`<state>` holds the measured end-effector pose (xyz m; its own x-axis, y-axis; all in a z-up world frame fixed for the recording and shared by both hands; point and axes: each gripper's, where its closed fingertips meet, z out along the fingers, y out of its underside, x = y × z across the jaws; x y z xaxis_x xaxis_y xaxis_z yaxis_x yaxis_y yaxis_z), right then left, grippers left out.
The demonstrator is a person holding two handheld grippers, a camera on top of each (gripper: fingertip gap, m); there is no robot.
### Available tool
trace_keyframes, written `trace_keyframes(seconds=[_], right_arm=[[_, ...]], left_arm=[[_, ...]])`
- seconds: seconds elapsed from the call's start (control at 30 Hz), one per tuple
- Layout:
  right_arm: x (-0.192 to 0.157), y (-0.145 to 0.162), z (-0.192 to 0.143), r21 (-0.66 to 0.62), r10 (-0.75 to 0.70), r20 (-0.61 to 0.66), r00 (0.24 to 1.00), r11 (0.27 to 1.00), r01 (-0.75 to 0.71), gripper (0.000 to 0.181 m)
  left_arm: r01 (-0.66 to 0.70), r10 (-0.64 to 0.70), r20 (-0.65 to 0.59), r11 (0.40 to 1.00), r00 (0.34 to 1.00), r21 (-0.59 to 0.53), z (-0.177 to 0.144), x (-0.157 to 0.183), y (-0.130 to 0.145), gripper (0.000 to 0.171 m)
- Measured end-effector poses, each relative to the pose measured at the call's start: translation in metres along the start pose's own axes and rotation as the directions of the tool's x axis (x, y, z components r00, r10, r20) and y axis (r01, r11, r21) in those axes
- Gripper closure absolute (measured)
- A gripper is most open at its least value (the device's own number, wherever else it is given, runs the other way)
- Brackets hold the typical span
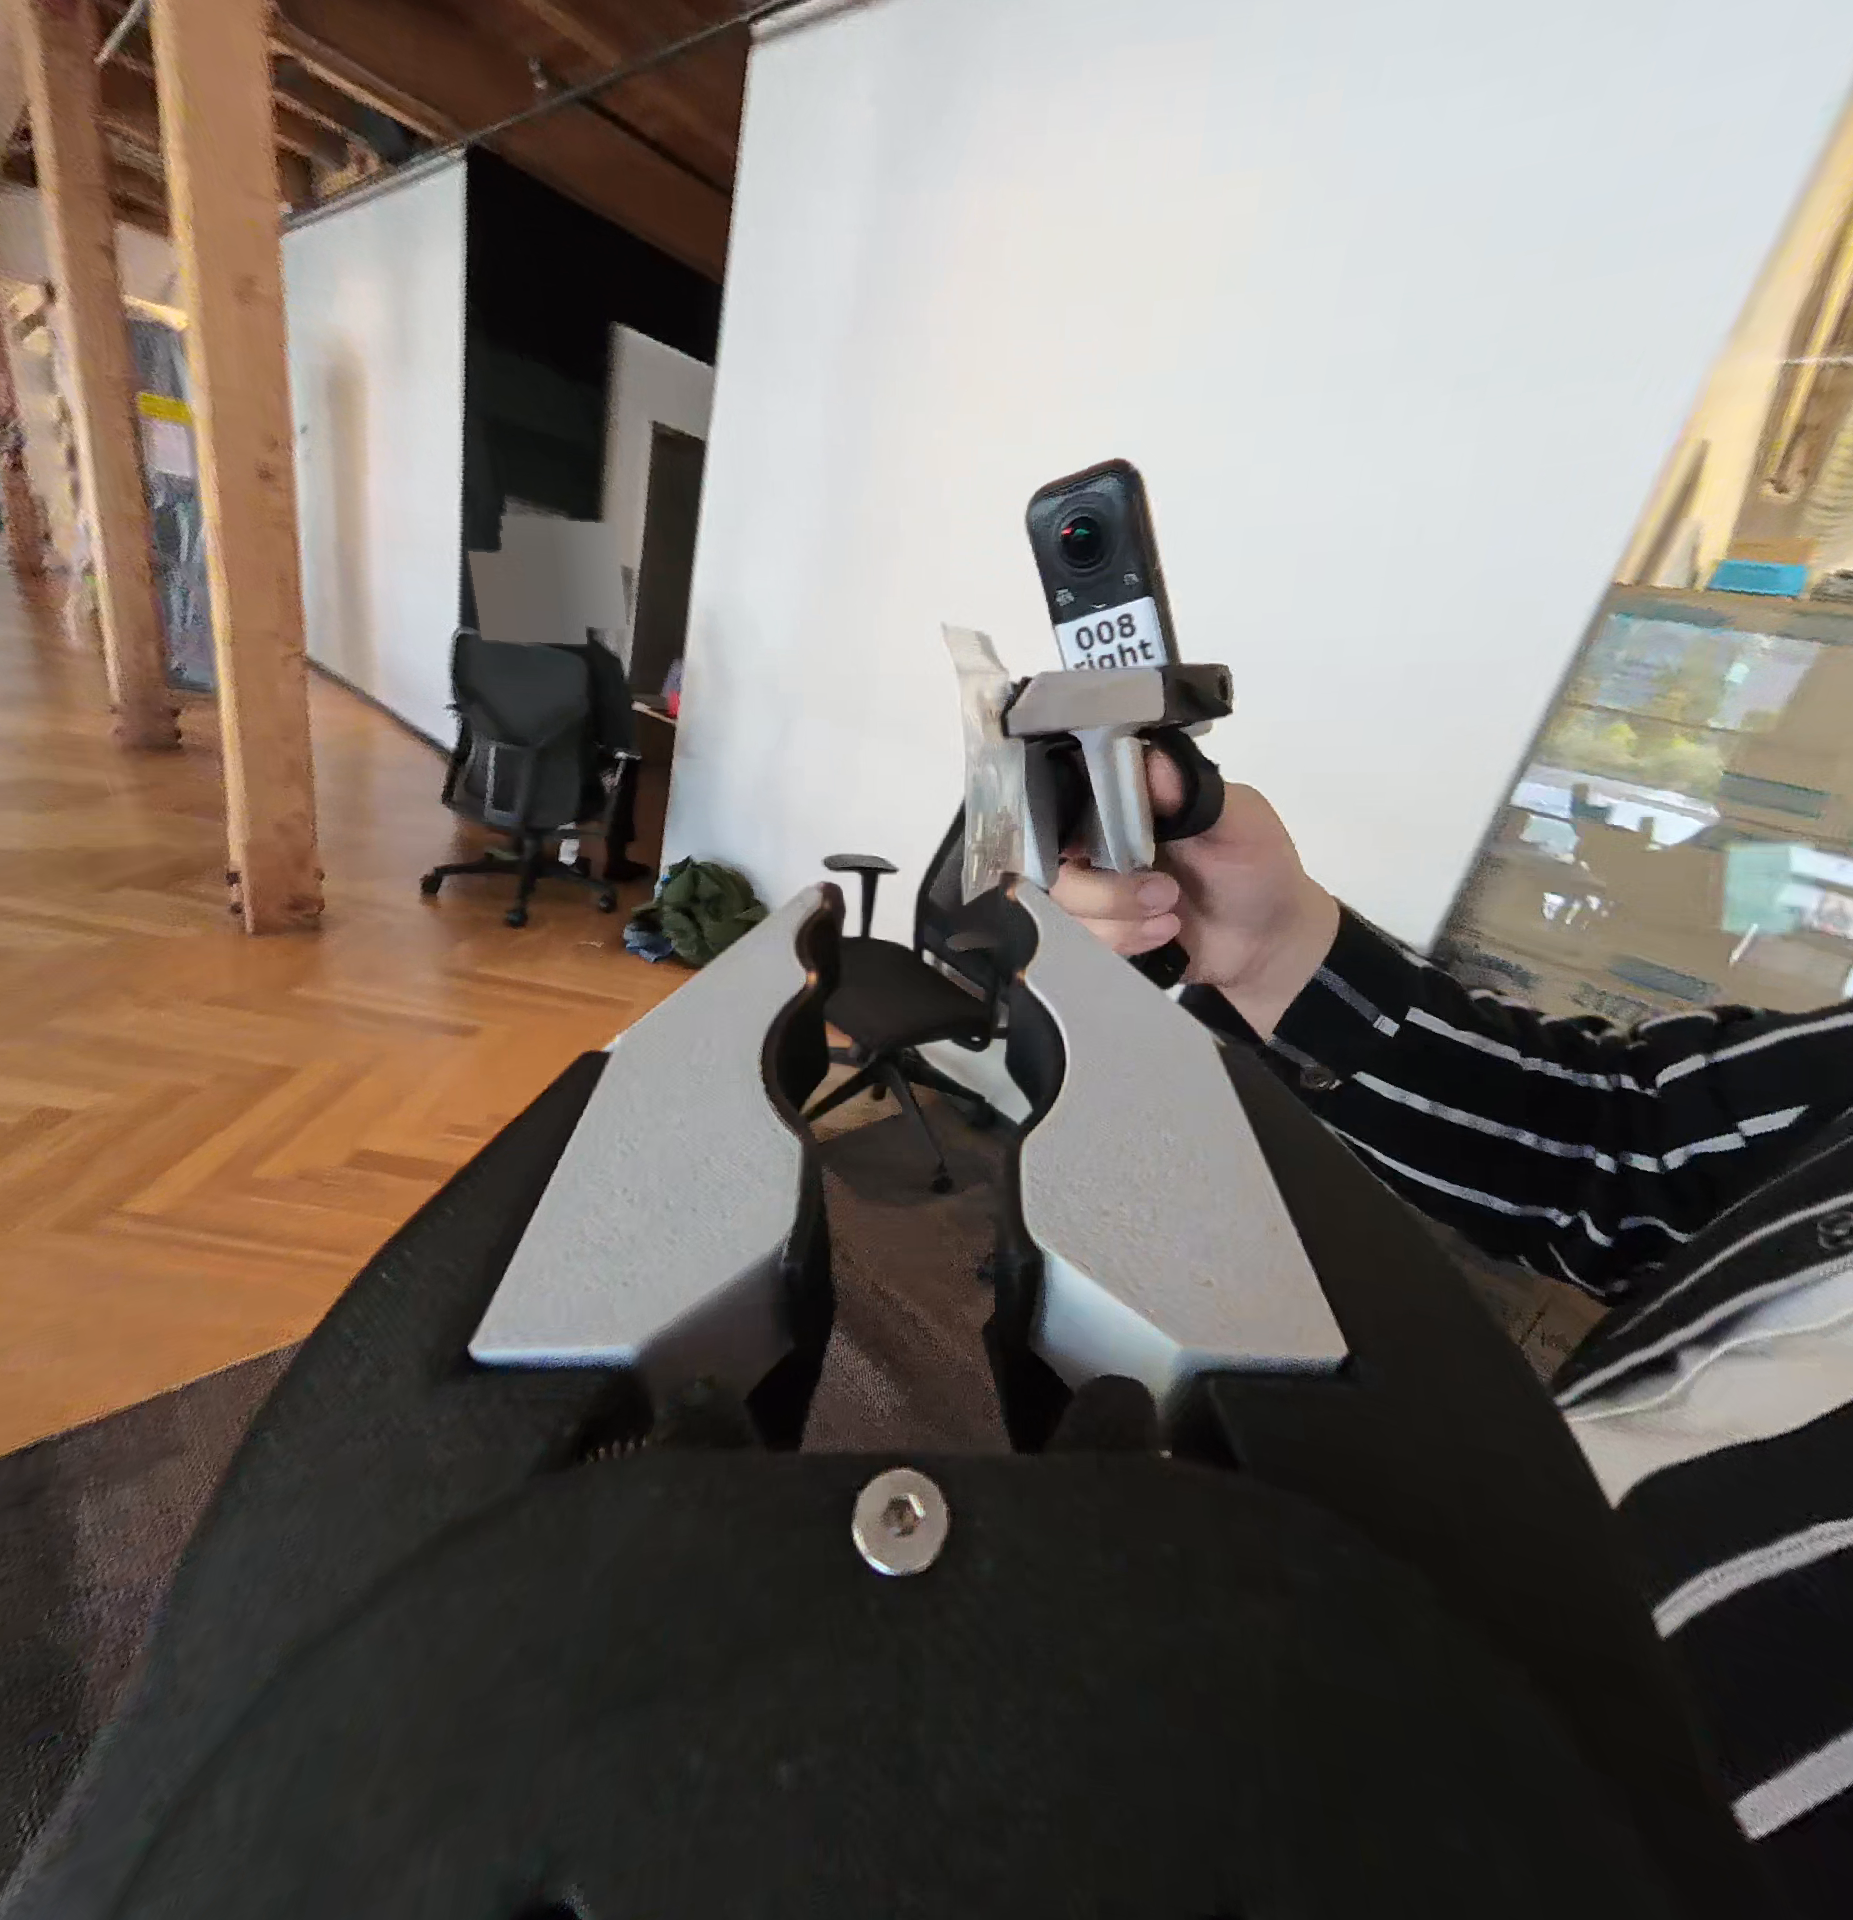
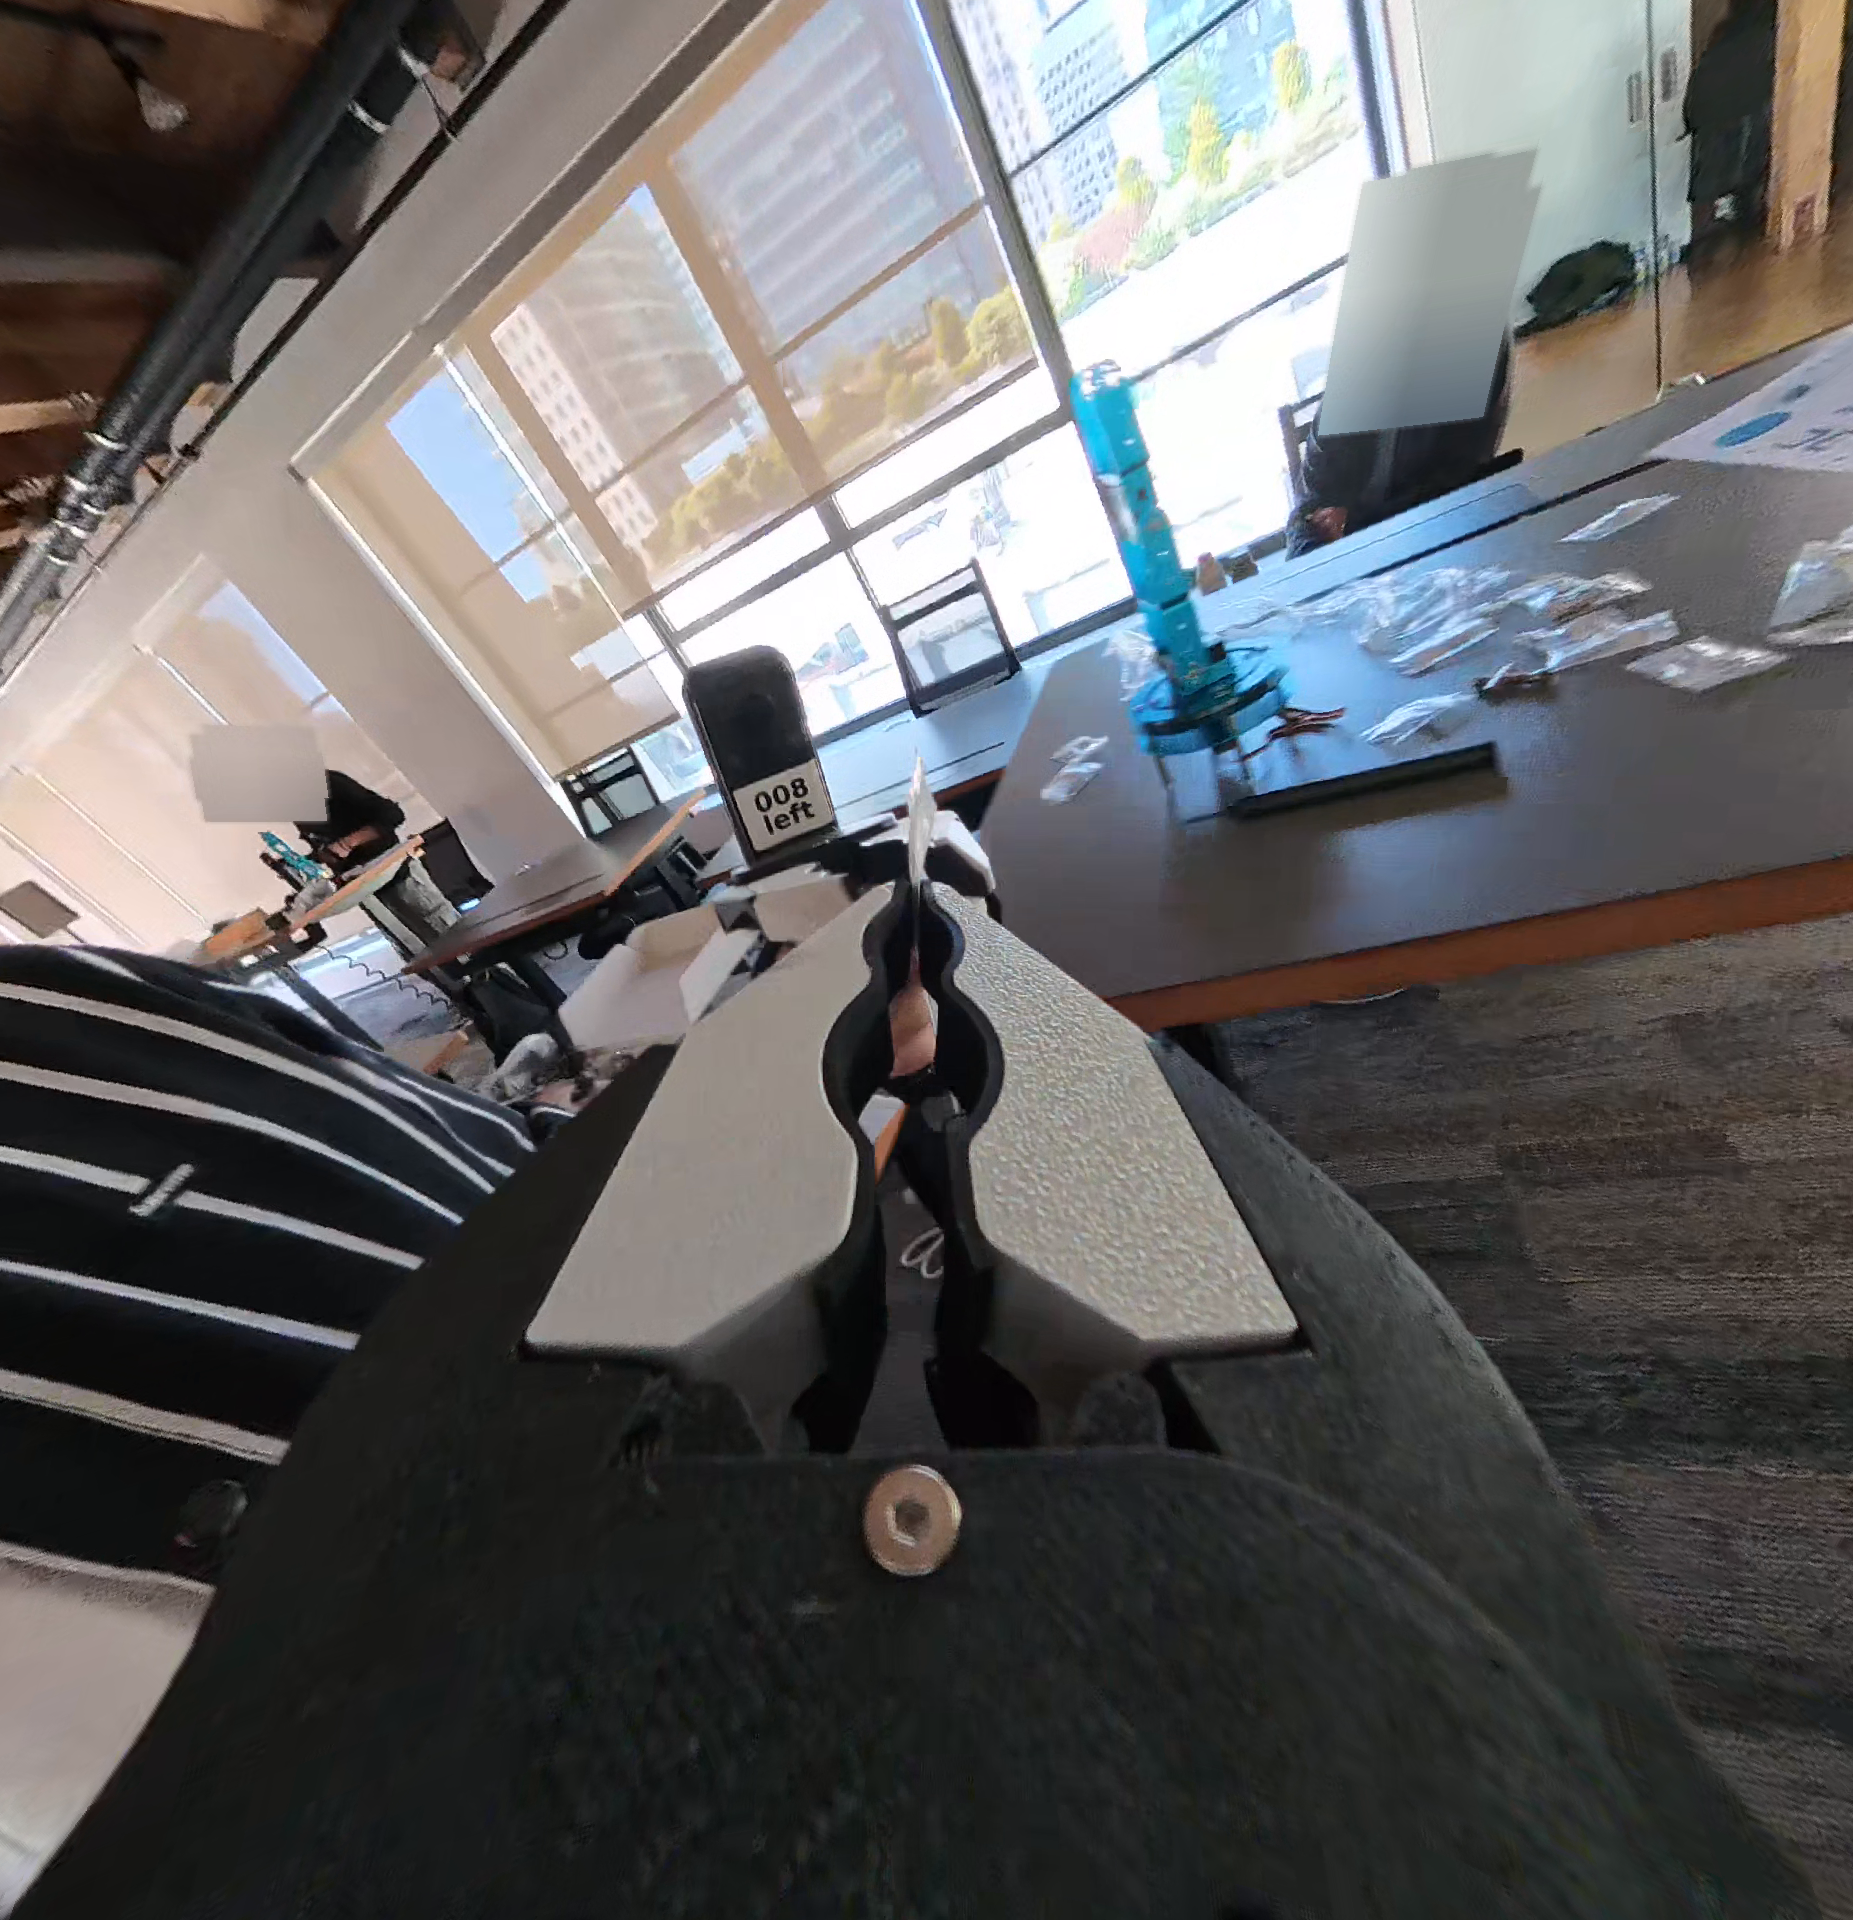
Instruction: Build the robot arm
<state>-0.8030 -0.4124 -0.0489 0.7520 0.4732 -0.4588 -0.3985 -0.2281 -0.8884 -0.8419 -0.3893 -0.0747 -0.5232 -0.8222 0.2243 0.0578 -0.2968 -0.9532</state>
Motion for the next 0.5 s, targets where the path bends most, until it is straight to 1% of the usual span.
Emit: trace_keyframes(seconds=[0.1, 0.17, 0.3, 0.43, 0.5], right_arm=[[0.061, -0.027, 0.023, -0.066, 0.026, 0.043, 0.999, 0.998, -0.023, 0.181], [0.097, -0.042, 0.036, -0.088, 0.036, 0.072, 0.997, 0.996, -0.029, 0.181], [0.171, -0.066, 0.057, -0.130, 0.011, 0.113, 0.993, 0.992, 0.003, 0.181], [0.238, -0.083, 0.073, -0.190, 0.034, 0.236, 0.971, 0.982, 0.012, 0.181], [0.270, -0.092, 0.077, -0.214, 0.034, 0.299, 0.954, 0.976, 0.033, 0.181]], left_arm=[[0.026, -0.026, 0.006, 1.000, 1.000, -0.002, 0.022, -0.063, -0.021, 0.143], [0.014, -0.013, 0.054, 1.000, 0.998, -0.017, 0.035, -0.107, -0.028, 0.141], [0.037, -0.037, 0.085, 0.999, 0.996, 0.008, 0.060, -0.176, -0.043, 0.143], [0.038, -0.040, 0.193, 0.999, 0.980, 0.014, 0.082, -0.250, -0.042, 0.144], [0.055, -0.059, 0.212, 0.998, 0.975, 0.023, 0.095, -0.279, -0.039, 0.155]])
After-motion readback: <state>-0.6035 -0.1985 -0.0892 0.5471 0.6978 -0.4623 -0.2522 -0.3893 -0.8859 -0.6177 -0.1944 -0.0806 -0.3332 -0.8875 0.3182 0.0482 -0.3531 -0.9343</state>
